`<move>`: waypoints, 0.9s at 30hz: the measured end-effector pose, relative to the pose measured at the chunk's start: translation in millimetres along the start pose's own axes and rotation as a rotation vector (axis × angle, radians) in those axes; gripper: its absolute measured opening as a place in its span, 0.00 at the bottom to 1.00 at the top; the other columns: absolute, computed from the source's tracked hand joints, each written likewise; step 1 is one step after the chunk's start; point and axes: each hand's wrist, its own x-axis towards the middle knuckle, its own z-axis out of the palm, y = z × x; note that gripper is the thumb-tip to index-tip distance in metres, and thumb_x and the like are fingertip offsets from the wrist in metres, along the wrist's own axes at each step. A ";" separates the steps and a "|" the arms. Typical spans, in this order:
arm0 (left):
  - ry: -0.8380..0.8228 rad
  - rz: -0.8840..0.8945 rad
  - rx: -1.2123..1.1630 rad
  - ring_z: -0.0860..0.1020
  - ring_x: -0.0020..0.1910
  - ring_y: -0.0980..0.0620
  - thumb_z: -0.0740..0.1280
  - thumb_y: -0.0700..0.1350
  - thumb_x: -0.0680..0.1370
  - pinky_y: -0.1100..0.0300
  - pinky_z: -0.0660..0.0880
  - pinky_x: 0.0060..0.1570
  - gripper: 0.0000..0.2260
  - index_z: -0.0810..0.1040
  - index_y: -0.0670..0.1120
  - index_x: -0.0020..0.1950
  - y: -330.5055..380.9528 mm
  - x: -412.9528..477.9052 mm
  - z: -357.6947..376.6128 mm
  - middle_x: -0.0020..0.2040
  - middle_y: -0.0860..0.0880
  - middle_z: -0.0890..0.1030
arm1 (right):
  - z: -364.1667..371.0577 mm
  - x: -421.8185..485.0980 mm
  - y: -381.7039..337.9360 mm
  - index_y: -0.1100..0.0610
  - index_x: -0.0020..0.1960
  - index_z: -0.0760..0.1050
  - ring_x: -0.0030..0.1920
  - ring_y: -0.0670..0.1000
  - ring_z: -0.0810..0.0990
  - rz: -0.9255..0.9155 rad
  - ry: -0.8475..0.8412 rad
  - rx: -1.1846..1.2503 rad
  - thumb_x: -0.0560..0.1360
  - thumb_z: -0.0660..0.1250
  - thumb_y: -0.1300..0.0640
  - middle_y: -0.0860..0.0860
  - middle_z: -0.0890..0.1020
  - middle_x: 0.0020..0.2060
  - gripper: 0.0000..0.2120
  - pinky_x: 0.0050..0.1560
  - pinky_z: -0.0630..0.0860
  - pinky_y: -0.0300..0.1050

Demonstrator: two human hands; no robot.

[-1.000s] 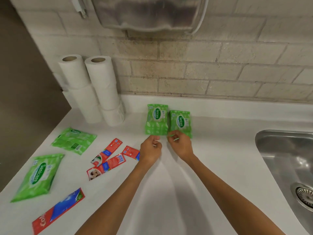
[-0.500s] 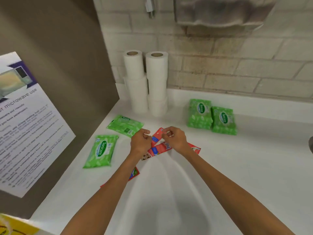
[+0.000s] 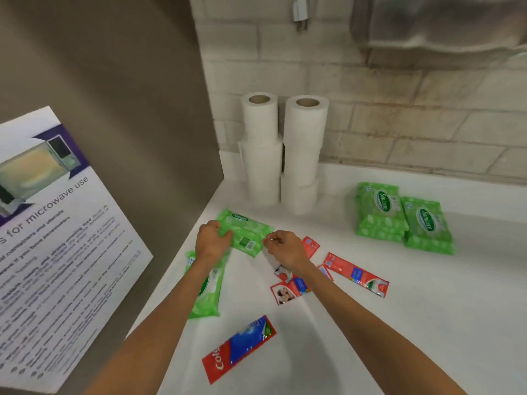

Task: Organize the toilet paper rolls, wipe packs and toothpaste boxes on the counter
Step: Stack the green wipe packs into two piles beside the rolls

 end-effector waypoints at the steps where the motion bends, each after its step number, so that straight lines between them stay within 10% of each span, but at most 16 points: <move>1: -0.004 -0.001 0.025 0.74 0.61 0.41 0.67 0.47 0.75 0.53 0.71 0.59 0.22 0.70 0.39 0.66 -1.3 6.4 -0.8 0.63 0.38 0.73 | 1.8 3.6 0.1 0.63 0.59 0.77 0.56 0.56 0.80 0.007 -0.001 -0.014 0.76 0.66 0.55 0.58 0.82 0.54 0.16 0.58 0.72 0.42; 13: -0.084 -0.062 0.198 0.69 0.65 0.38 0.69 0.53 0.73 0.49 0.69 0.61 0.28 0.68 0.37 0.64 -6.6 45.8 4.7 0.64 0.37 0.72 | 9.0 23.6 3.5 0.63 0.61 0.76 0.58 0.54 0.78 0.049 -0.013 0.011 0.76 0.65 0.57 0.57 0.81 0.56 0.16 0.54 0.68 0.36; 20: -0.111 -0.163 -0.136 0.79 0.54 0.42 0.74 0.42 0.70 0.52 0.75 0.57 0.18 0.76 0.39 0.58 -1.4 50.8 -1.4 0.57 0.39 0.80 | 3.6 21.7 9.2 0.64 0.54 0.78 0.46 0.52 0.78 0.113 -0.050 0.129 0.77 0.64 0.57 0.62 0.82 0.52 0.12 0.54 0.76 0.49; 27: 0.041 0.386 -0.150 0.80 0.47 0.47 0.74 0.39 0.69 0.60 0.72 0.47 0.11 0.79 0.42 0.50 68.1 -7.9 -12.8 0.48 0.45 0.83 | -30.1 8.8 -5.2 0.64 0.56 0.70 0.41 0.57 0.81 0.359 -0.257 0.758 0.77 0.50 0.35 0.60 0.79 0.45 0.31 0.44 0.78 0.50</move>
